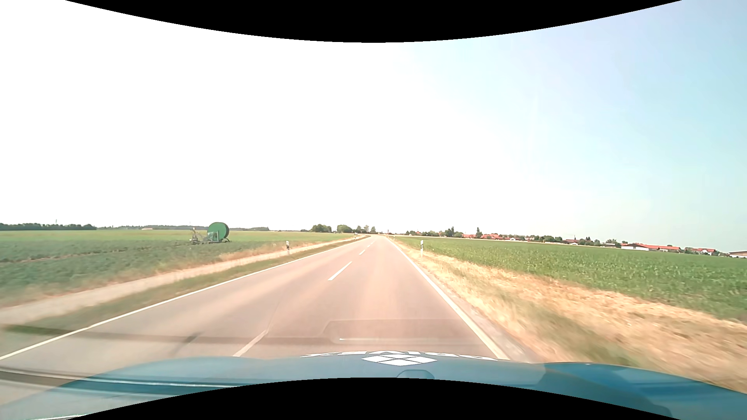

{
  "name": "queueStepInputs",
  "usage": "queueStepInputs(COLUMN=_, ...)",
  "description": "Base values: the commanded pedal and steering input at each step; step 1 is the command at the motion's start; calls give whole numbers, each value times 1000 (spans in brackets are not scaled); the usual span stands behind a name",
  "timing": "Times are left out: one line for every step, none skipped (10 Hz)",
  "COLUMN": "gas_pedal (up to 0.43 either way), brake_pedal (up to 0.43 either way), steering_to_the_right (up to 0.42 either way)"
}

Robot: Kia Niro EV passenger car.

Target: Follow the waypoints while adhering to traffic rules and regulations

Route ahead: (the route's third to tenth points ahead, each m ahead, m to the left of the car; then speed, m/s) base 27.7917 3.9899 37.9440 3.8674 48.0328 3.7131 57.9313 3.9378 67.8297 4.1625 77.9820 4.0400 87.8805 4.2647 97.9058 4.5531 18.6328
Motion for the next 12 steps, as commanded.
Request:
queueStepInputs(gas_pedal=189, brake_pedal=0, steering_to_the_right=-2)
queueStepInputs(gas_pedal=189, brake_pedal=0, steering_to_the_right=-1)
queueStepInputs(gas_pedal=189, brake_pedal=0, steering_to_the_right=-1)
queueStepInputs(gas_pedal=189, brake_pedal=0, steering_to_the_right=-2)
queueStepInputs(gas_pedal=177, brake_pedal=0, steering_to_the_right=-2)
queueStepInputs(gas_pedal=177, brake_pedal=0, steering_to_the_right=-1)
queueStepInputs(gas_pedal=177, brake_pedal=0, steering_to_the_right=-2)
queueStepInputs(gas_pedal=177, brake_pedal=0, steering_to_the_right=-2)
queueStepInputs(gas_pedal=177, brake_pedal=0, steering_to_the_right=-2)
queueStepInputs(gas_pedal=177, brake_pedal=0, steering_to_the_right=-1)
queueStepInputs(gas_pedal=177, brake_pedal=0, steering_to_the_right=-1)
queueStepInputs(gas_pedal=177, brake_pedal=0, steering_to_the_right=-1)
